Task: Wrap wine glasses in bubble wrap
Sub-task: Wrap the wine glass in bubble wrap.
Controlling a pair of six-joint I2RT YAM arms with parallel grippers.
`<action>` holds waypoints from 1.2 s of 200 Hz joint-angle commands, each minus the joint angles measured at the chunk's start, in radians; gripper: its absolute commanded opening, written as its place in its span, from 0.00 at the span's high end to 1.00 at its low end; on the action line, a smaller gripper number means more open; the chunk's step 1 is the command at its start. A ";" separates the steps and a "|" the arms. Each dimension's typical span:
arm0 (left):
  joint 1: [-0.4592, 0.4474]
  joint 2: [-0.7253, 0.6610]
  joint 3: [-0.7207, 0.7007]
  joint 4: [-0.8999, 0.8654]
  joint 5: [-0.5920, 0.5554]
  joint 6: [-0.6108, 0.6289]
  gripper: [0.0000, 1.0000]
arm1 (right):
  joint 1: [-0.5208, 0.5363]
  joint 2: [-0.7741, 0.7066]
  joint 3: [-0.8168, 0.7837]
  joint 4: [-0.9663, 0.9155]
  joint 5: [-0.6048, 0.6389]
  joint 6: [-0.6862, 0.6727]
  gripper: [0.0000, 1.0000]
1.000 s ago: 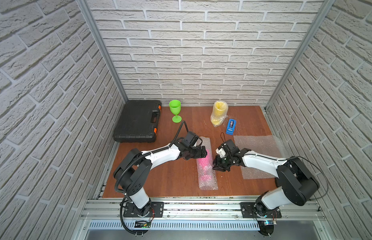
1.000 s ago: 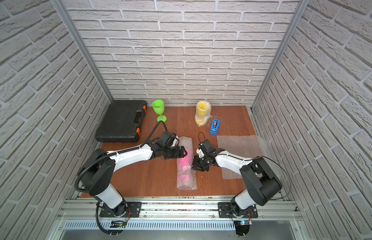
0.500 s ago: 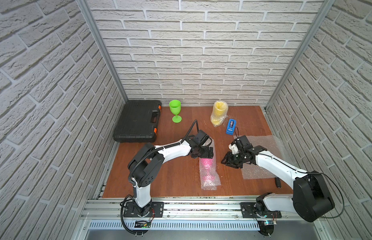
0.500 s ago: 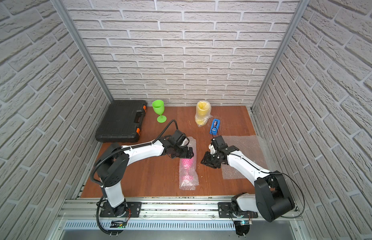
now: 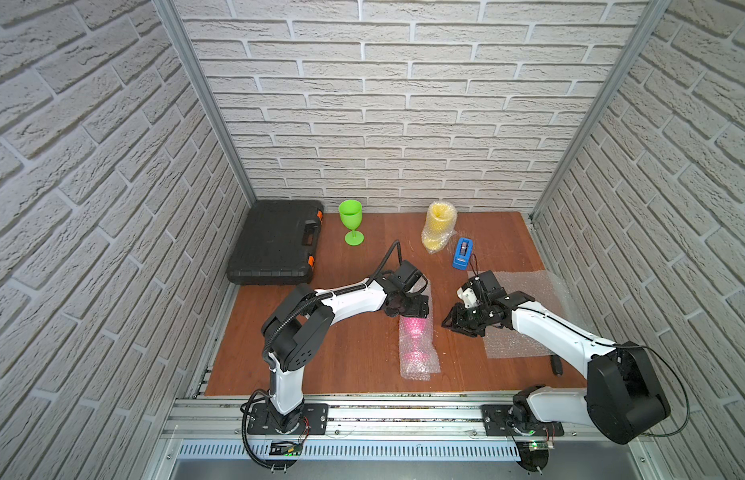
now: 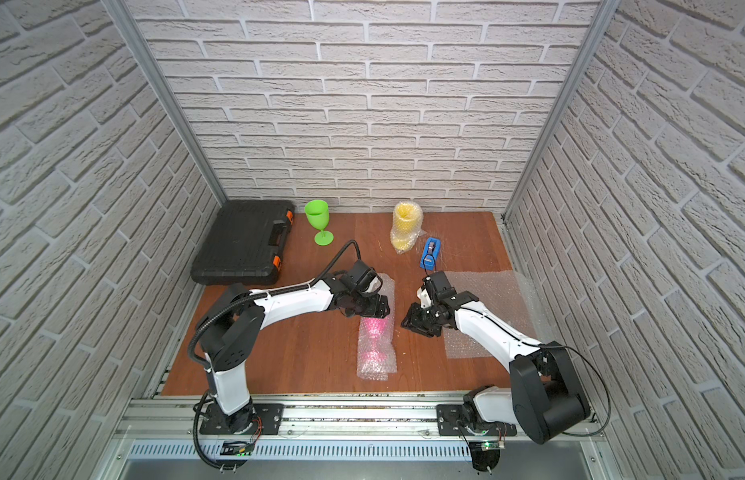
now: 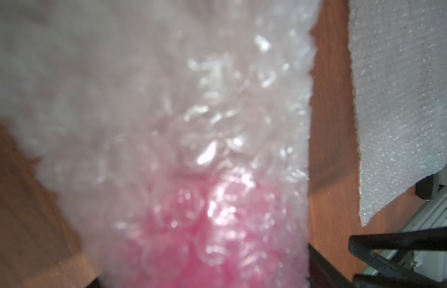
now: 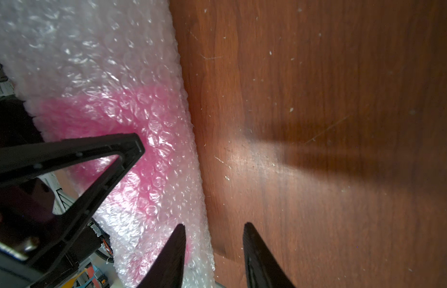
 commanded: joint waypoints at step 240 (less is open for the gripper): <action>0.242 -0.156 -0.387 0.295 0.240 -0.030 0.24 | 0.306 0.183 -0.317 0.915 -0.245 0.350 0.55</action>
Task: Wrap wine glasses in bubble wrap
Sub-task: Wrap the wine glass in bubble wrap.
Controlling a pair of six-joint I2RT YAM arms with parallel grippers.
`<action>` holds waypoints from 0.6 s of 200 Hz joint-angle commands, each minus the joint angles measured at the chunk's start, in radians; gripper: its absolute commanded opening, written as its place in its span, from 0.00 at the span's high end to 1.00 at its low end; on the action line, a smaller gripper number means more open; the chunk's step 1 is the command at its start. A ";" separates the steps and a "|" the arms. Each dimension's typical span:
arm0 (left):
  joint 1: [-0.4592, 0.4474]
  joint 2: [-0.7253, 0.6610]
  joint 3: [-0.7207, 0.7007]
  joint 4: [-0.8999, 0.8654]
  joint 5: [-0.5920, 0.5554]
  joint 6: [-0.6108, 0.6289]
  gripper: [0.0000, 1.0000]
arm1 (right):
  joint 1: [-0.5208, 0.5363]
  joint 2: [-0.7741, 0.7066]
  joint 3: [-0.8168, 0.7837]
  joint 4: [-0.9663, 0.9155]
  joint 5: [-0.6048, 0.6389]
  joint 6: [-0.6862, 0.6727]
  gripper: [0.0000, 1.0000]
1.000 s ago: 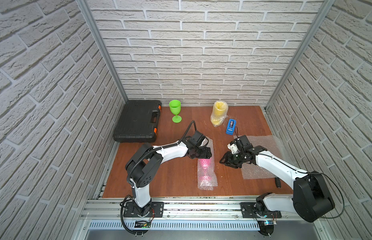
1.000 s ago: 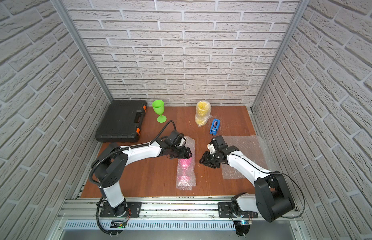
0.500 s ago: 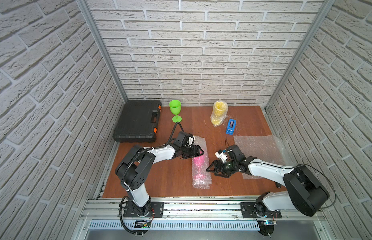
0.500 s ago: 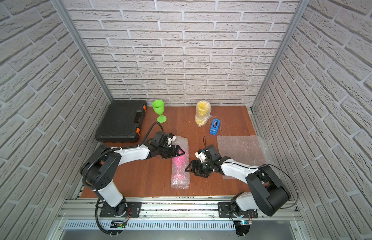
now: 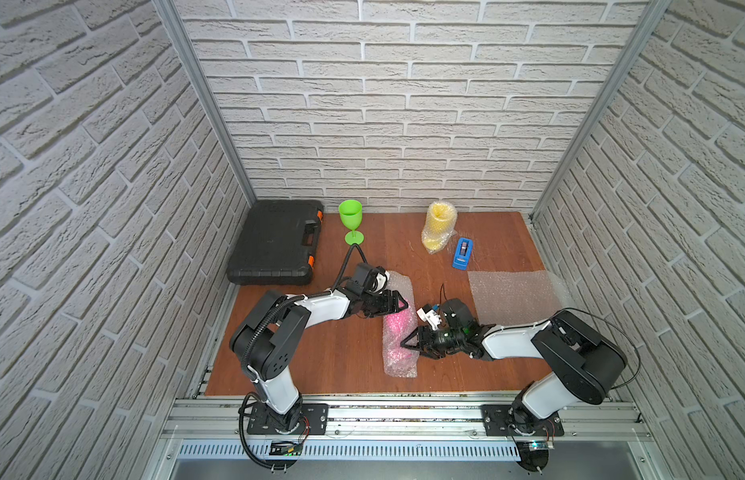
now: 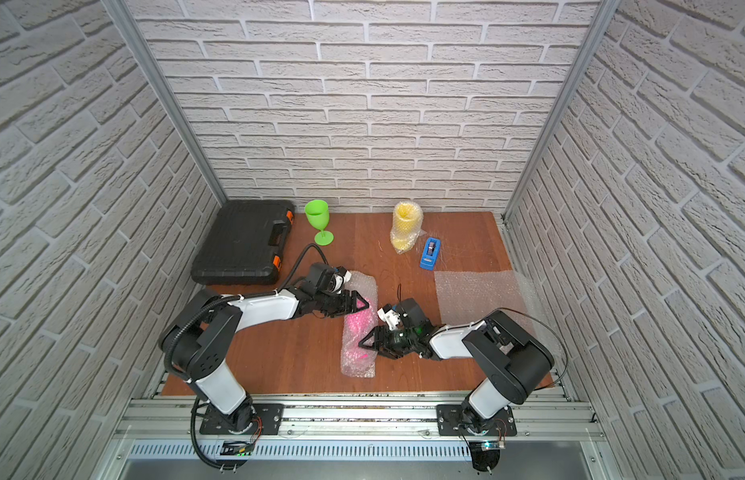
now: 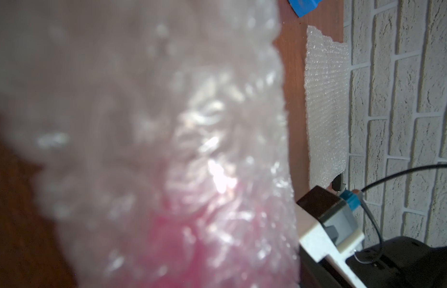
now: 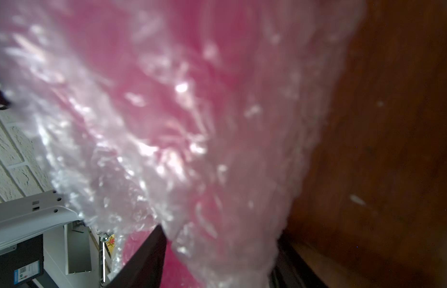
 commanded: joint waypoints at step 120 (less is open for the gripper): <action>0.022 -0.089 -0.053 -0.104 -0.122 0.021 0.18 | 0.017 -0.135 0.154 -0.507 0.193 -0.187 0.63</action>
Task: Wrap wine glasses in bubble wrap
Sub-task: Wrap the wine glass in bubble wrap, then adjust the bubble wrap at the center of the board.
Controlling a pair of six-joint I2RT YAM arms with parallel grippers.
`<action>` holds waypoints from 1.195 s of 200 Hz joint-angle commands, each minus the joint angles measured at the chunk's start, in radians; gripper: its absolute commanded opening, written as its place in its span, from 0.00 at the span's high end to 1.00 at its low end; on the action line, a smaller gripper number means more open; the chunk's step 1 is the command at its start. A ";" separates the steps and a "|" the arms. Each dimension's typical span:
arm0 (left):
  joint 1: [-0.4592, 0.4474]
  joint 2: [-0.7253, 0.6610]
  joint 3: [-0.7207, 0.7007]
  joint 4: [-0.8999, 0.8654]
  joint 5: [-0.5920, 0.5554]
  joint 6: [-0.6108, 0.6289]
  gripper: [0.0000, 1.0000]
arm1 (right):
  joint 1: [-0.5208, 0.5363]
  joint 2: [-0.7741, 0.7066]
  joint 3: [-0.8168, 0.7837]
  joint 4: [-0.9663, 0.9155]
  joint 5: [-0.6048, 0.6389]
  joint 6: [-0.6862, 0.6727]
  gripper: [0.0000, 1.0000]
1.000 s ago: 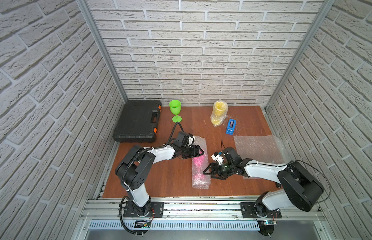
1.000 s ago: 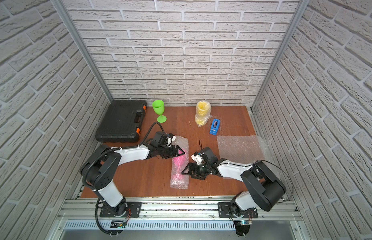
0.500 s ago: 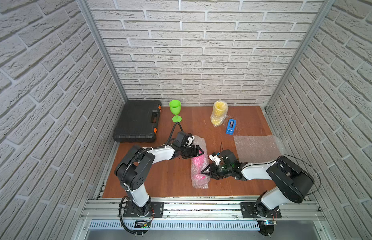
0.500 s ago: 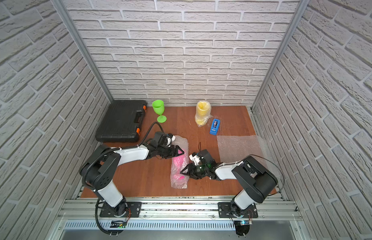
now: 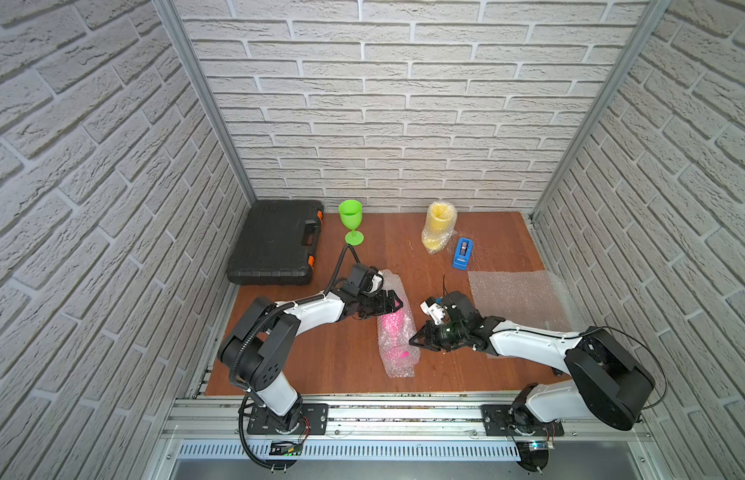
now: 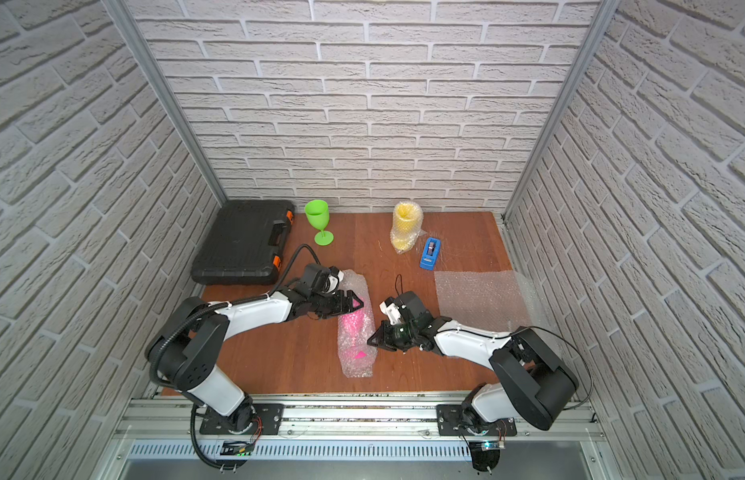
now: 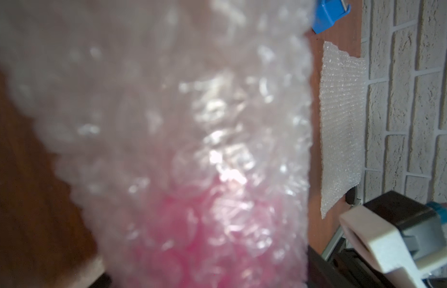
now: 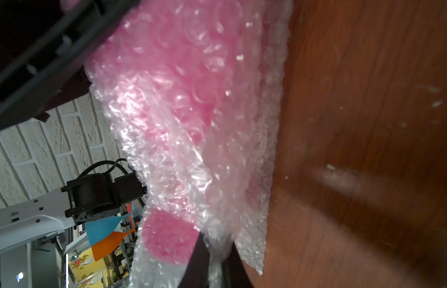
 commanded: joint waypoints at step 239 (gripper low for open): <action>0.111 0.027 -0.287 0.443 0.119 -0.155 0.22 | 0.064 0.236 -0.129 0.681 -0.110 0.249 0.66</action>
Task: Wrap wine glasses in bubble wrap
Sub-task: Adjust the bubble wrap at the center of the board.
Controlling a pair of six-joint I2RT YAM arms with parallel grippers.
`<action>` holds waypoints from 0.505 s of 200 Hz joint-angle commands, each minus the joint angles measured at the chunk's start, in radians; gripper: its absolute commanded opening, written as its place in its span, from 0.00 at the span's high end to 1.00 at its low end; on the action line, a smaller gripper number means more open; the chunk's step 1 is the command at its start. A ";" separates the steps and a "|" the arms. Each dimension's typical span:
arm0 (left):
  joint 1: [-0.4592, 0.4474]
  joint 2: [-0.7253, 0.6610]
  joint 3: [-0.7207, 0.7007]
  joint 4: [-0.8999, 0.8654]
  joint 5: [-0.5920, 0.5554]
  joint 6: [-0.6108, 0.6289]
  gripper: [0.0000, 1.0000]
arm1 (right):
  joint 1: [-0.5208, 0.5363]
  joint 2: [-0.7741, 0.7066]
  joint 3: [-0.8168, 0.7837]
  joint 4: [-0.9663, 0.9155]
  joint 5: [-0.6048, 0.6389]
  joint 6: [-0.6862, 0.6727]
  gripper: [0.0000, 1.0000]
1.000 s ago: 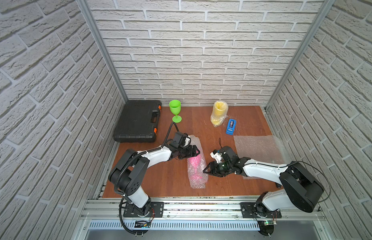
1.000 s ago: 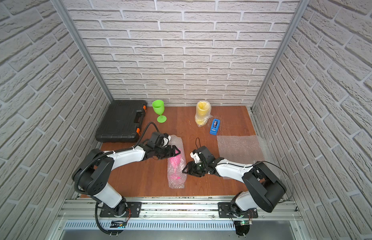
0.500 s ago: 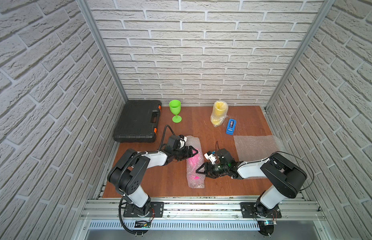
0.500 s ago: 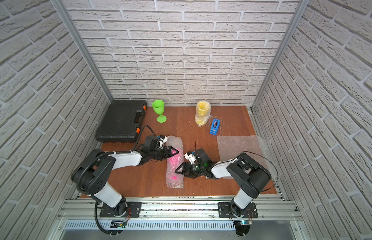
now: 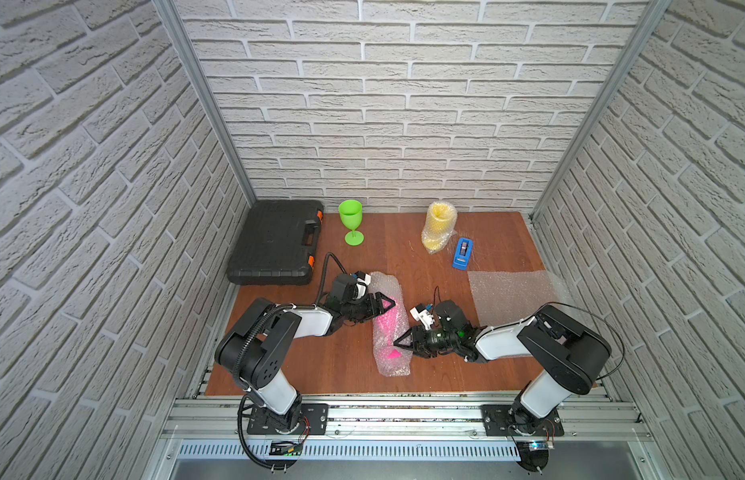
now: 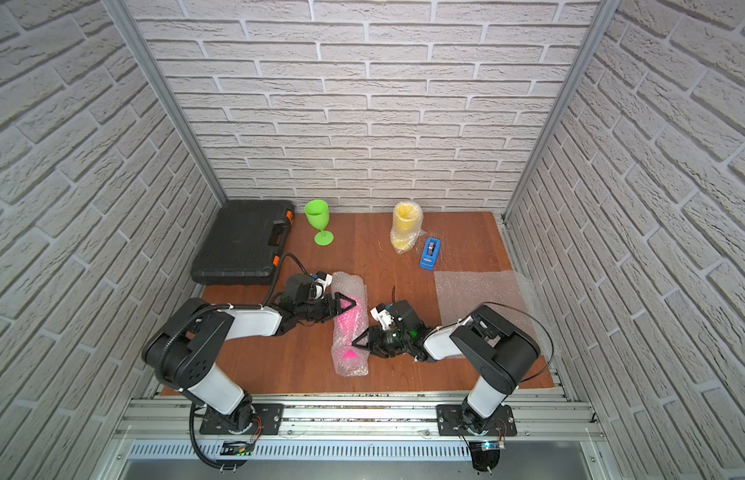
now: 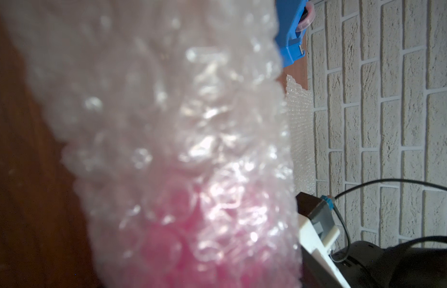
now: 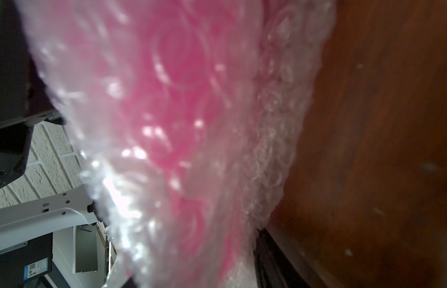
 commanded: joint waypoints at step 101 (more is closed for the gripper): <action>0.049 -0.324 0.096 -0.615 -0.310 0.172 0.02 | 0.012 -0.243 0.168 -0.630 0.133 -0.299 0.97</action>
